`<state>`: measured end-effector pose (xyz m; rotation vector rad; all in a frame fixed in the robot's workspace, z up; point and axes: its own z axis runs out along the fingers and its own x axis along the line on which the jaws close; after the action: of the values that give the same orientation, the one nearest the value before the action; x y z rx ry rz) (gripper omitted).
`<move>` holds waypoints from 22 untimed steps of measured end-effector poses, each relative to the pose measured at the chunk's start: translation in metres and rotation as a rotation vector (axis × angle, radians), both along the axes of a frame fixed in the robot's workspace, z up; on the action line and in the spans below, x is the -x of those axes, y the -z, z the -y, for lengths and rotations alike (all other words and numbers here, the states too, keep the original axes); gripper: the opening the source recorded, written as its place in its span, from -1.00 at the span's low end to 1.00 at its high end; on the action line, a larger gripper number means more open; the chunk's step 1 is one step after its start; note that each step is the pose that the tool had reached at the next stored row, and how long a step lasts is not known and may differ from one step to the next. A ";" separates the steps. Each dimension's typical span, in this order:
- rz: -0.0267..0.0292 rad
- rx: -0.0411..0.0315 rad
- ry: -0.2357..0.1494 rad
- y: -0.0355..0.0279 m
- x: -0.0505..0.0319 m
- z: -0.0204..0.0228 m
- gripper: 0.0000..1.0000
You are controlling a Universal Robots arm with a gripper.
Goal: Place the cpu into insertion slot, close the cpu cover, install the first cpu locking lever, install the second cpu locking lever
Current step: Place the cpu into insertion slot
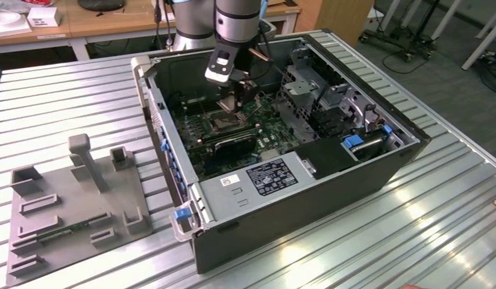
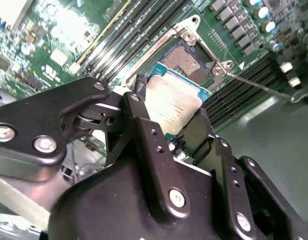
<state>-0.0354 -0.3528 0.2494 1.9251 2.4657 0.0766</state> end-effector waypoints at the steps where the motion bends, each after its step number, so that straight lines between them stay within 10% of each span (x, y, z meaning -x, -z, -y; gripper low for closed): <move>1: 0.0000 -0.0001 0.018 0.0002 0.0000 0.0000 0.08; 10: -0.0010 -0.0001 0.177 0.0013 0.0000 0.0000 0.08; 22: -0.0008 -0.0001 0.226 0.0021 0.0014 -0.0009 0.08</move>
<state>-0.0368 -0.3520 0.2473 2.1881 2.2291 0.0731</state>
